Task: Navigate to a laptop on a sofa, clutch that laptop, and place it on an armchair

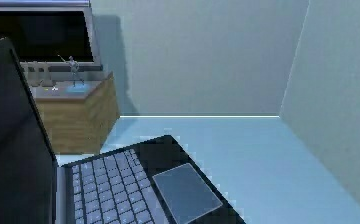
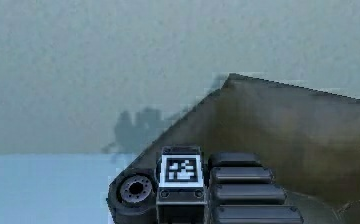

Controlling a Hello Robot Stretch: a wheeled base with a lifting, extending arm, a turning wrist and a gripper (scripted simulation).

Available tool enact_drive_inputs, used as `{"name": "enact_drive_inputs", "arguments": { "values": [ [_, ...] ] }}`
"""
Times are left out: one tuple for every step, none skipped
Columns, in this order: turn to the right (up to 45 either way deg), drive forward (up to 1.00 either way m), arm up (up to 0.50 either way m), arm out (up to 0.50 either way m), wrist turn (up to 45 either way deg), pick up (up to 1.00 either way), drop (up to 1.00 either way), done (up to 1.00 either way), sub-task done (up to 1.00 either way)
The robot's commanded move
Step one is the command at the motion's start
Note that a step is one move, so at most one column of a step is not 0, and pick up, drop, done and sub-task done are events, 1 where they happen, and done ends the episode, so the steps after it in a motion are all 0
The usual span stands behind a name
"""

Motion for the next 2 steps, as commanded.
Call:
{"name": "enact_drive_inputs", "arguments": {
  "values": [
    [45.0, 0.0, 0.0, 0.0, 0.0, 0.0, 0.0, 0.0, 0.0],
    [42.0, 0.0, 0.0, 0.0, 0.0, 0.0, 0.0, 0.0, 0.0]
  ]
}}
